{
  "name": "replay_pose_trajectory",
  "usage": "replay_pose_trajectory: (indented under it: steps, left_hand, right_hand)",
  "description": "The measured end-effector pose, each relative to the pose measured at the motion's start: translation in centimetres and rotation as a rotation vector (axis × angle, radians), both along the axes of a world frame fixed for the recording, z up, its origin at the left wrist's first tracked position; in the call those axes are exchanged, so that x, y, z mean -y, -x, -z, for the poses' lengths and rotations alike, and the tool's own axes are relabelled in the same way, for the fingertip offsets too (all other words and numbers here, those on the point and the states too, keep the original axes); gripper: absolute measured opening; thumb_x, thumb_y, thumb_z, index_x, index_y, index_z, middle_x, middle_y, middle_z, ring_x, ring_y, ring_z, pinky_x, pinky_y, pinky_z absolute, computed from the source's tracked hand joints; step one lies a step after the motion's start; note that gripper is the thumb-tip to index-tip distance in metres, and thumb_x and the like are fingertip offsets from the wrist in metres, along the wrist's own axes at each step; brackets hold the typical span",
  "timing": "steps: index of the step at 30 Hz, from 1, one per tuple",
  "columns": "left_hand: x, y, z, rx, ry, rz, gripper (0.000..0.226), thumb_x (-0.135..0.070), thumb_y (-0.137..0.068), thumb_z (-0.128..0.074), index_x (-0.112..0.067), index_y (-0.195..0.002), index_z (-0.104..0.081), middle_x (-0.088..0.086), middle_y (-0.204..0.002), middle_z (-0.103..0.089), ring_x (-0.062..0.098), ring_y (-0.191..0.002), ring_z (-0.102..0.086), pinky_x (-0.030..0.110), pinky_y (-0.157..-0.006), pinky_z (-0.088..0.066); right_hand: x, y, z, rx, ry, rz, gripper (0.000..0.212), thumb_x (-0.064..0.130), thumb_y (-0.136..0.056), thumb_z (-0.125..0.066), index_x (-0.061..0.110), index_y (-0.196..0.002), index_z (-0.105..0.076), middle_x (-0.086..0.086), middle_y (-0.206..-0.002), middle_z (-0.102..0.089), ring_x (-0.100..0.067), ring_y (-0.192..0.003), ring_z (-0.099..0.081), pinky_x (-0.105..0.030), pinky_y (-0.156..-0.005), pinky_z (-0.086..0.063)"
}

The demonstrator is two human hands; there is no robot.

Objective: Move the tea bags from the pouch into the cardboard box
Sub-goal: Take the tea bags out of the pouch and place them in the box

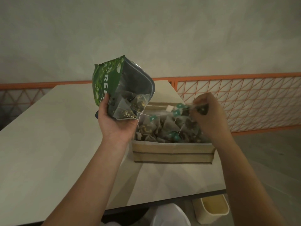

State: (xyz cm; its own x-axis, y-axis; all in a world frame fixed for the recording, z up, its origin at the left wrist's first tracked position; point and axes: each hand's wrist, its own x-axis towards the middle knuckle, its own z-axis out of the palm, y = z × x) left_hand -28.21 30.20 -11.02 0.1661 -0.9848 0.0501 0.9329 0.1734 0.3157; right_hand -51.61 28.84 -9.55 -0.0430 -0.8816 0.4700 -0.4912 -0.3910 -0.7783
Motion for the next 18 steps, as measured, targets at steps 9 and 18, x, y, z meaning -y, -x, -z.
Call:
replay_pose_trajectory:
  steps: [9,18]
  left_hand:
    - [-0.2,0.3,-0.2,0.007,-0.023,0.003,0.052,-0.043,-0.098,-0.053,-0.015,-0.142,-0.060,0.015,-0.141,-0.062,0.034,-0.133,-0.057,0.042,-0.101,-0.053]
    - [-0.1,0.5,0.0,0.036,-0.007,0.022,0.055,-0.044,-0.098,-0.052,-0.014,-0.143,-0.058,0.015,-0.144,-0.059,0.034,-0.135,-0.055,0.042,-0.104,-0.051]
  right_hand:
    - [0.1,0.0,2.2,-0.476,-0.163,-0.028,0.016,0.041,-0.089,-0.060,0.034,-0.077,-0.066,0.008,-0.084,-0.061,-0.015,-0.081,-0.054,-0.024,-0.075,-0.038]
    - [-2.4,-7.7,-0.6,-0.091,-0.058,-0.205,0.023,0.035,-0.090,-0.065,0.027,-0.111,-0.060,0.018,-0.095,-0.064,0.000,-0.075,-0.055,-0.025,-0.071,-0.044]
